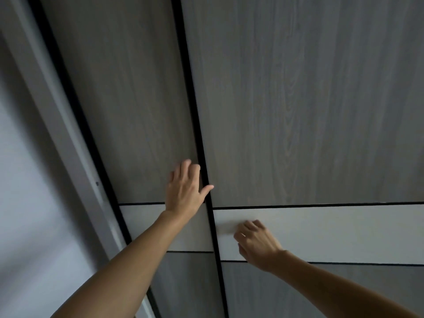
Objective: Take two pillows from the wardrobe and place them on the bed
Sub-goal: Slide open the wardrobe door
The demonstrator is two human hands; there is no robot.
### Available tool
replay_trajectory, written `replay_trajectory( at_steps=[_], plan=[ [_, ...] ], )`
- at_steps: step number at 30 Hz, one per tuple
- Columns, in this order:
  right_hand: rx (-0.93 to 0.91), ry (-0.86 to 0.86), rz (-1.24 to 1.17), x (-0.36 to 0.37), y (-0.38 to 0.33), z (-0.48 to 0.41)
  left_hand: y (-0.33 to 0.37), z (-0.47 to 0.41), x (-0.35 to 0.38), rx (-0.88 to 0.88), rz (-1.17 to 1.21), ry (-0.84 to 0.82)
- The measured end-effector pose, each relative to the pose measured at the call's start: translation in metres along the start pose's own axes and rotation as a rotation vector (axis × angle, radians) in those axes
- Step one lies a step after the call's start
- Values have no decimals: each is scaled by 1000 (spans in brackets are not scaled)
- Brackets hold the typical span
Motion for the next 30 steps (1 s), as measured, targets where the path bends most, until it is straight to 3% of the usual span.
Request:
replay_trajectory(
  at_steps=[5, 9, 14, 23, 30],
  plan=[
    [-85, 121, 77, 3, -9, -18, -52, 8, -2, 193, -196, 121],
    [-153, 111, 90, 7, -11, -32, -93, 15, 1, 188, -340, 101],
    [-200, 14, 121, 24, -20, -47, -139, 22, 7, 153, -518, 4],
    [-327, 103, 156, 38, -51, -92, -205, 42, 4, 130, -790, -215],
    [-335, 97, 168, 48, -72, -116, -218, 41, -3, 122, -929, -313]
  ],
)
Point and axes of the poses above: each hand's wrist, its own z-axis away from the middle knuckle, its own x-axis out of the palm, y = z × x, the point moved 4 cm from there along -z, towards the middle knuckle, and after that the axes turned 6 degrees about -x, right-handed, at the moved point
